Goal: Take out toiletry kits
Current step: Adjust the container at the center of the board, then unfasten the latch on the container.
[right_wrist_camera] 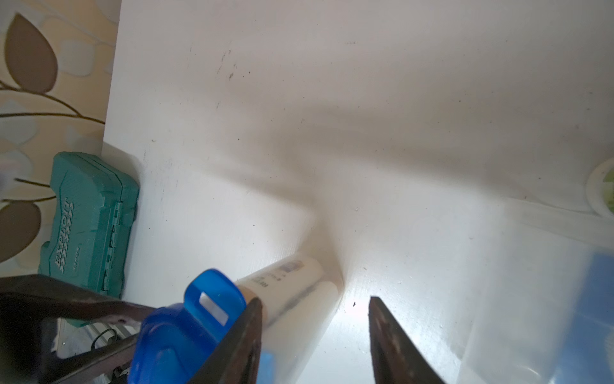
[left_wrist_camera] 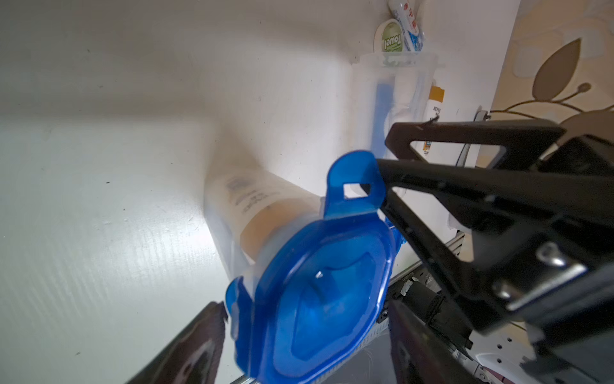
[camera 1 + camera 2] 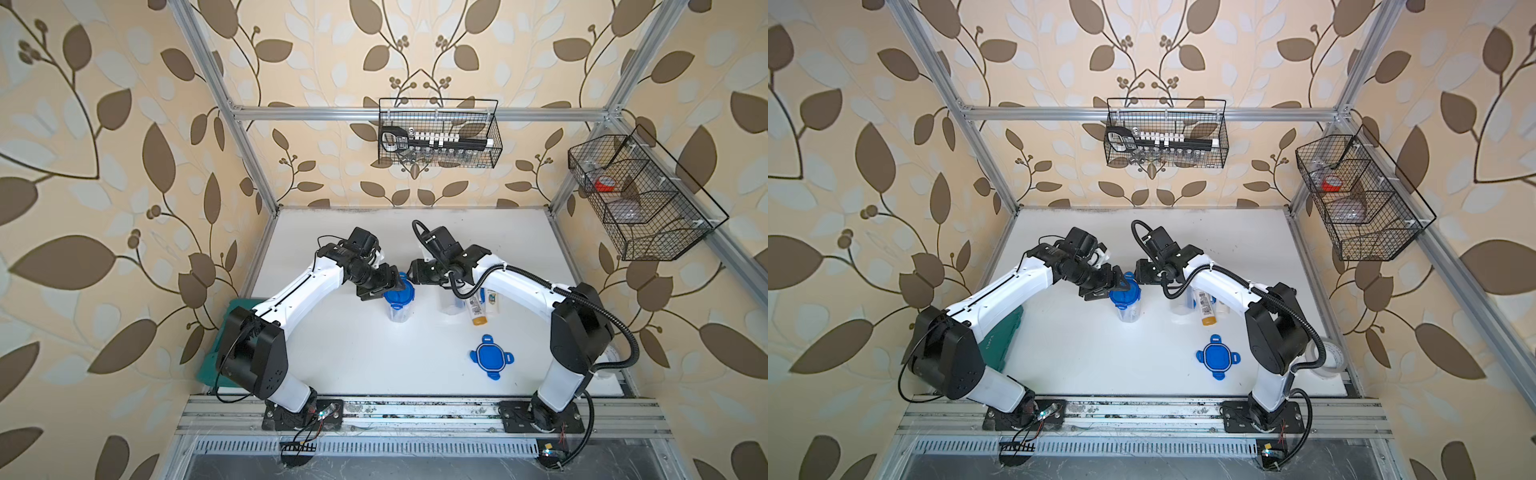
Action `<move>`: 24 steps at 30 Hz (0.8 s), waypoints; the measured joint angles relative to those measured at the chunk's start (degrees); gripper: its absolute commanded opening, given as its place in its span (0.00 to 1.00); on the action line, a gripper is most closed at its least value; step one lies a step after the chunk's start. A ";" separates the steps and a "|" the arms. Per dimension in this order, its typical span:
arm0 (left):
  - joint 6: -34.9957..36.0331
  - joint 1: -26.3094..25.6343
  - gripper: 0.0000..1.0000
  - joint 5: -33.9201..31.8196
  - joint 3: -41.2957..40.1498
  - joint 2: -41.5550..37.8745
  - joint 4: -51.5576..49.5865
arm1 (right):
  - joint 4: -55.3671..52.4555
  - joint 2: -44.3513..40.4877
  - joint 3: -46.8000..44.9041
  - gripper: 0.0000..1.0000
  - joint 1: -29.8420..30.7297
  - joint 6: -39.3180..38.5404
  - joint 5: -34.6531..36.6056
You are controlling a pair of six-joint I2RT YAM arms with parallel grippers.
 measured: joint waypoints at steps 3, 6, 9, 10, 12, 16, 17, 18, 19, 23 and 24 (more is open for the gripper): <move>0.09 0.33 0.78 -0.35 0.13 -0.59 -0.26 | 0.50 0.61 0.37 0.51 -0.02 -0.09 -1.09; 0.31 0.42 0.77 -0.42 0.11 -0.55 -0.76 | 1.09 0.66 0.37 0.50 -0.07 -0.07 -2.05; 0.52 0.76 0.76 -0.37 0.11 -0.52 -0.83 | 1.05 0.66 0.35 0.44 -0.35 -0.02 -2.19; 0.57 0.76 0.75 -0.35 0.11 -0.48 -0.83 | 1.44 0.33 -0.15 0.41 -0.59 -0.02 -2.36; 0.66 0.79 0.73 -0.31 0.11 -0.26 -0.81 | 3.26 -1.68 -3.13 0.37 -1.42 0.42 -3.32; 0.72 0.79 0.71 0.22 -0.04 0.76 -0.52 | 11.15 -11.34 -16.09 0.32 -6.19 2.58 -11.65; 0.70 0.79 0.70 0.33 -0.15 1.07 -0.35 | 15.19 -13.99 -20.04 0.32 -7.96 4.00 -15.67; 0.70 0.79 0.69 0.42 -0.26 1.31 -0.28 | 19.17 -16.00 -23.56 0.32 -9.55 5.60 -19.45; 0.70 0.79 0.69 0.50 -0.46 1.55 -0.20 | 24.63 -17.70 -27.47 0.33 -11.28 7.98 -23.74; 0.68 0.79 0.67 1.07 -1.14 1.88 0.50 | 41.38 -18.25 -37.62 0.33 -13.62 16.06 -36.68; 0.70 0.79 0.67 1.25 -1.29 1.88 0.76 | 44.30 -17.75 -38.97 0.33 -13.60 17.62 -38.86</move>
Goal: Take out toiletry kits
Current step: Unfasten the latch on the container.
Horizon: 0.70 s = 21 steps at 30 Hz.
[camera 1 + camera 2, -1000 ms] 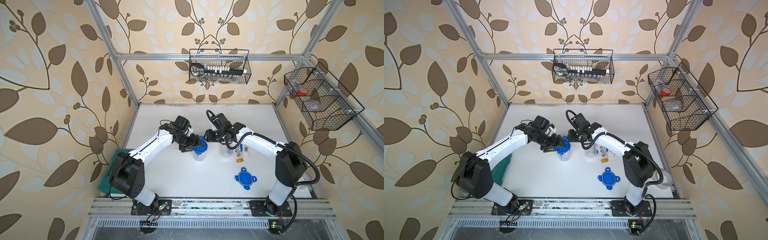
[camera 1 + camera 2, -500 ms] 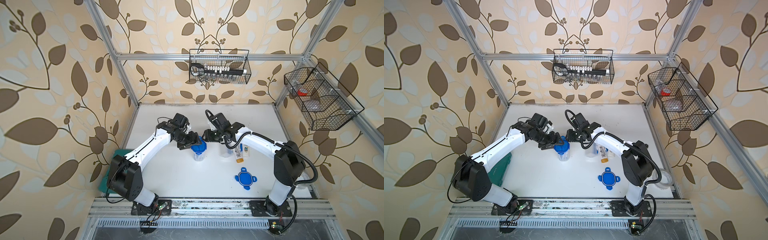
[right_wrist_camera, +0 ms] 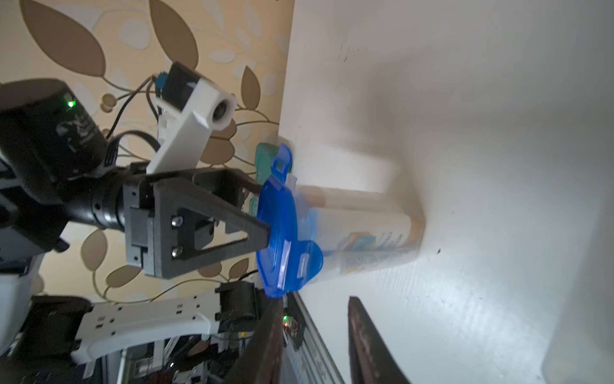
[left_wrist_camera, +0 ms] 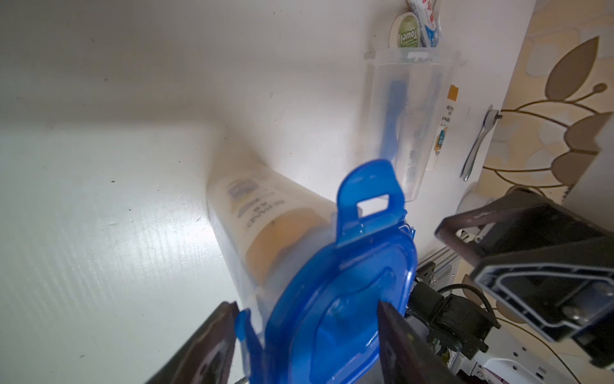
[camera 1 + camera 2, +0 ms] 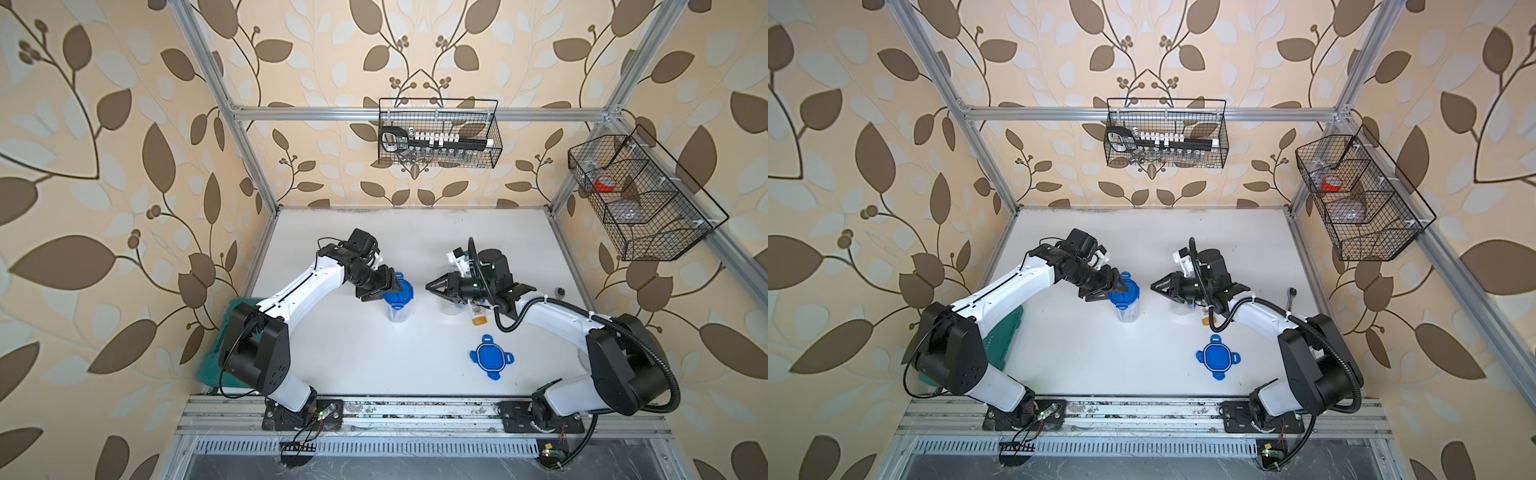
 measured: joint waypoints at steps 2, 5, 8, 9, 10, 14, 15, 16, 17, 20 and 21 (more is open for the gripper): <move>-0.02 0.02 0.66 0.46 -0.37 -0.02 0.55 | 6.21 1.36 -2.03 0.37 0.20 3.30 -3.87; 0.00 0.02 0.66 0.68 -0.59 -0.04 1.03 | 14.19 4.57 -2.56 0.42 0.52 7.41 -7.54; 0.00 0.35 0.65 0.87 -0.92 -0.15 1.44 | 20.37 8.50 -2.49 0.43 2.12 10.21 -9.55; 0.00 0.35 0.65 0.96 -1.01 -0.22 1.51 | 21.62 9.60 -2.49 0.43 2.84 10.91 -9.90; 0.02 0.37 0.65 1.05 -1.11 -0.26 1.51 | 22.82 10.62 -2.49 0.42 3.50 11.58 -10.10; 0.04 0.37 0.64 1.31 -1.36 -0.35 1.81 | 28.89 13.25 -2.58 0.42 3.93 15.15 -10.64; 0.02 0.37 0.64 1.36 -1.42 -0.35 1.92 | 30.36 13.70 -2.60 0.41 3.72 16.00 -10.71; 0.04 0.37 0.64 1.42 -1.49 -0.37 2.03 | 31.93 14.34 -2.67 0.41 3.41 17.00 -10.95; 0.02 0.37 0.64 1.46 -1.55 -0.39 2.12 | 33.29 15.02 -2.67 0.40 3.23 17.86 -11.06; 0.02 0.37 0.63 1.73 -2.03 -0.63 2.64 | 35.65 16.50 -2.67 0.38 2.80 19.37 -11.06; 0.02 0.39 0.63 1.75 -2.16 -0.70 2.84 | 36.04 16.83 -2.67 0.38 2.75 19.61 -11.08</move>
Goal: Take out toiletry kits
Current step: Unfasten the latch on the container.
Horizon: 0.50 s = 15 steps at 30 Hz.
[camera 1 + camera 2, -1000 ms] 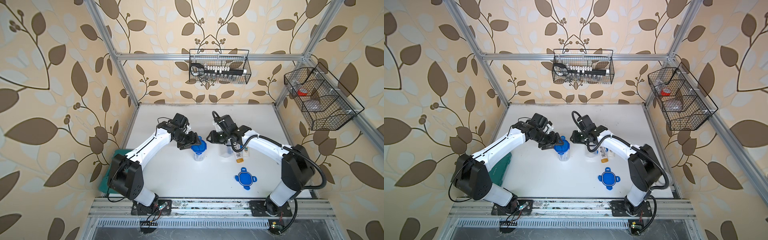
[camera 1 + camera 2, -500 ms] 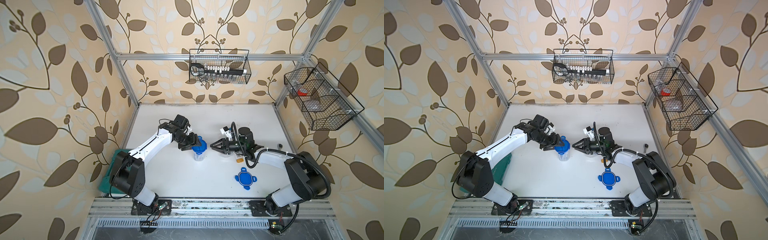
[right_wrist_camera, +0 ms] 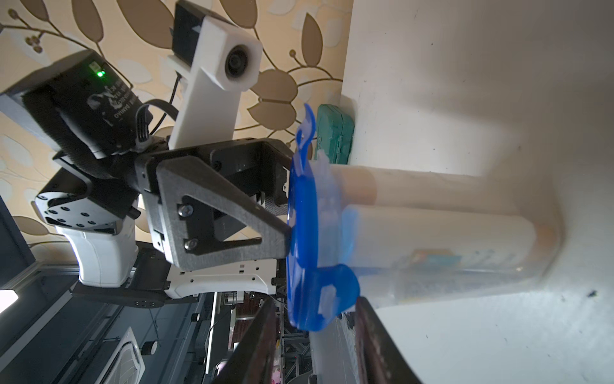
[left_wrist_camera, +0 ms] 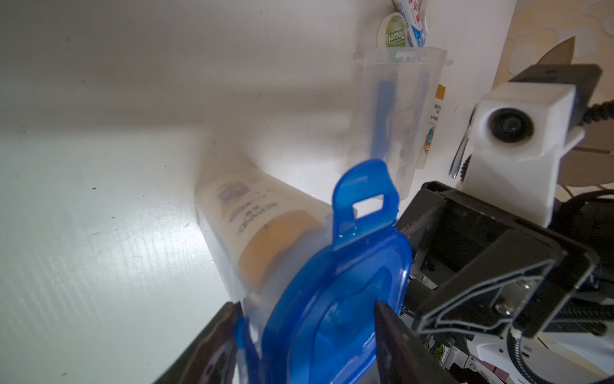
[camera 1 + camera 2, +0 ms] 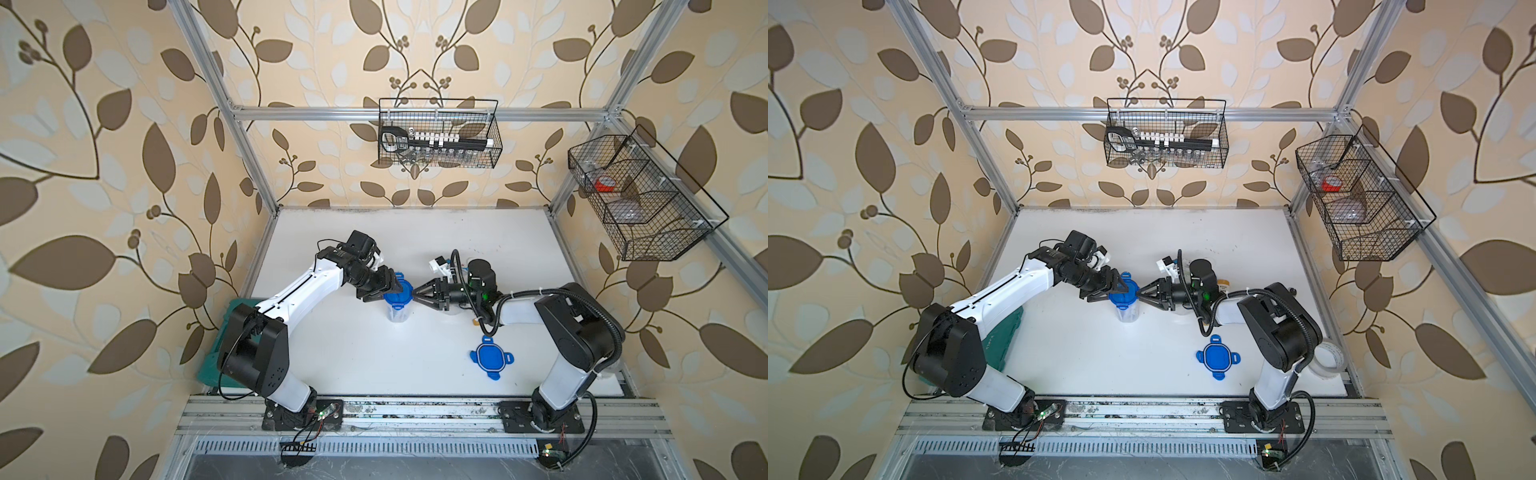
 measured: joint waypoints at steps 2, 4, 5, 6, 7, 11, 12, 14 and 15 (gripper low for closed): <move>0.00 0.00 0.63 0.07 -0.24 -0.15 0.31 | 0.59 0.42 0.00 0.38 -0.04 0.55 0.02; 0.00 -0.02 0.63 0.09 -0.37 -0.24 0.48 | 1.36 0.87 0.00 0.38 -0.24 1.01 0.02; 0.00 -0.02 0.63 0.13 -0.46 -0.26 0.61 | 2.08 1.25 0.00 0.38 -0.33 1.42 0.00; 0.00 -0.02 0.63 0.17 -0.50 -0.28 0.68 | 2.89 1.70 0.00 0.37 -0.46 1.86 0.00; 0.00 -0.02 0.63 0.20 -0.57 -0.33 0.81 | 3.69 2.23 0.02 0.37 -0.55 2.34 0.00; -0.02 0.00 0.62 0.24 -0.96 -0.55 1.33 | 6.36 3.52 0.02 0.35 -0.68 3.98 -0.50; 0.00 0.00 0.62 0.26 -1.11 -0.66 1.49 | 6.71 3.58 0.02 0.35 -0.68 4.17 -0.55; -0.02 0.00 0.62 0.26 -1.25 -0.74 1.64 | 7.21 3.65 0.02 0.34 -0.68 4.68 -0.68; -0.02 0.00 0.62 0.28 -1.31 -0.76 1.75 | 7.67 3.69 0.02 0.33 -0.68 4.94 -0.72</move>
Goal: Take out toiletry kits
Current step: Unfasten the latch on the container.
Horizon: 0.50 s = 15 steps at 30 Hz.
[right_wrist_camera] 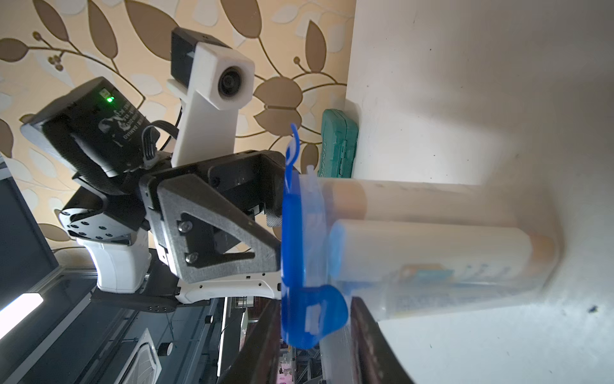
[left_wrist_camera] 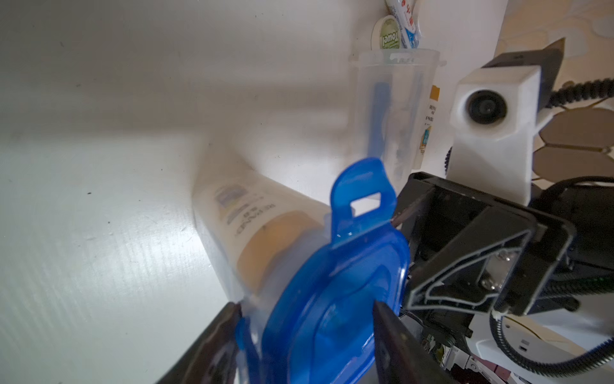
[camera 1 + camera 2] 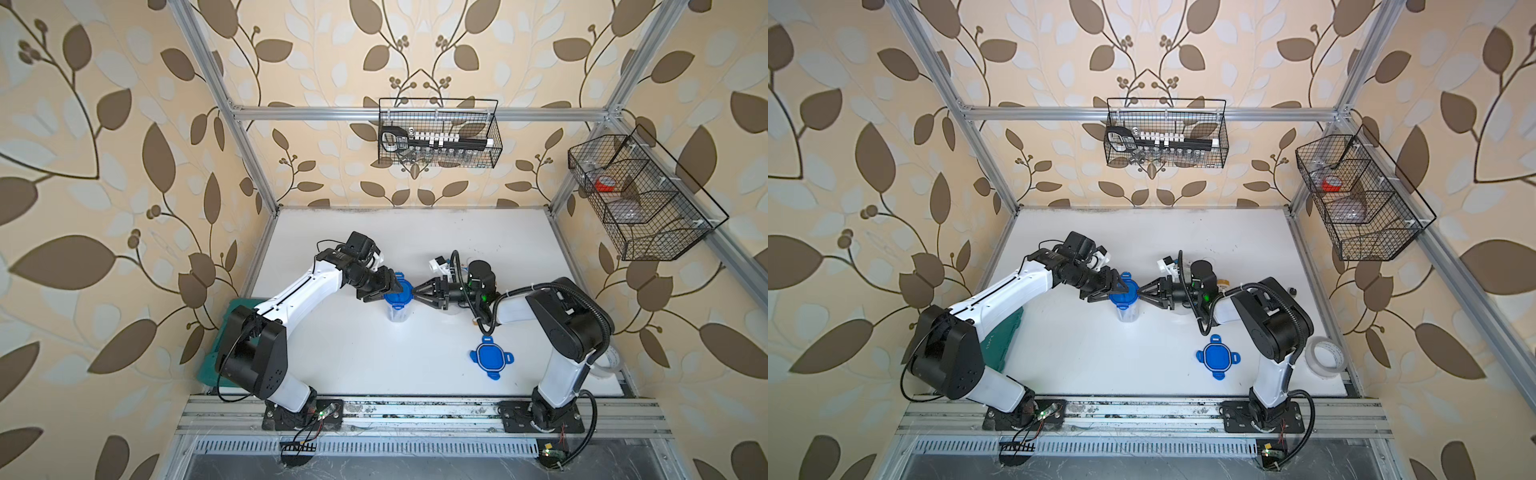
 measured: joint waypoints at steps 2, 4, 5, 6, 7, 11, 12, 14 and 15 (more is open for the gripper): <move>-0.02 0.04 0.62 0.09 -0.22 -0.09 0.24 | 1.03 0.52 0.00 0.33 0.00 1.16 -0.15; -0.02 0.26 0.62 0.28 -0.42 -0.17 0.39 | 3.06 1.40 0.00 0.33 0.00 2.49 -0.26; -0.04 0.35 0.62 0.39 -0.52 -0.22 0.44 | 4.13 1.84 0.00 0.33 0.00 3.28 -0.37; -0.04 0.35 0.62 0.44 -0.57 -0.26 0.52 | 5.07 2.25 0.00 0.33 0.00 3.89 -0.42; -0.04 0.35 0.62 0.44 -0.63 -0.28 0.63 | 6.36 2.80 0.00 0.34 0.00 4.76 -0.52; -0.04 0.35 0.61 0.52 -0.83 -0.42 0.85 | 12.07 5.16 0.00 0.32 0.00 8.61 -0.57; -0.04 0.35 0.61 0.52 -0.85 -0.44 0.90 | 12.83 5.40 0.00 0.31 0.00 9.18 -0.57; -0.07 0.35 0.61 0.50 -0.87 -0.44 0.92 | 13.66 5.60 -0.17 0.28 0.00 10.19 -0.55; -0.07 0.35 0.61 0.57 -0.94 -0.44 1.01 | 14.05 5.60 -0.39 0.27 -0.02 10.43 -0.50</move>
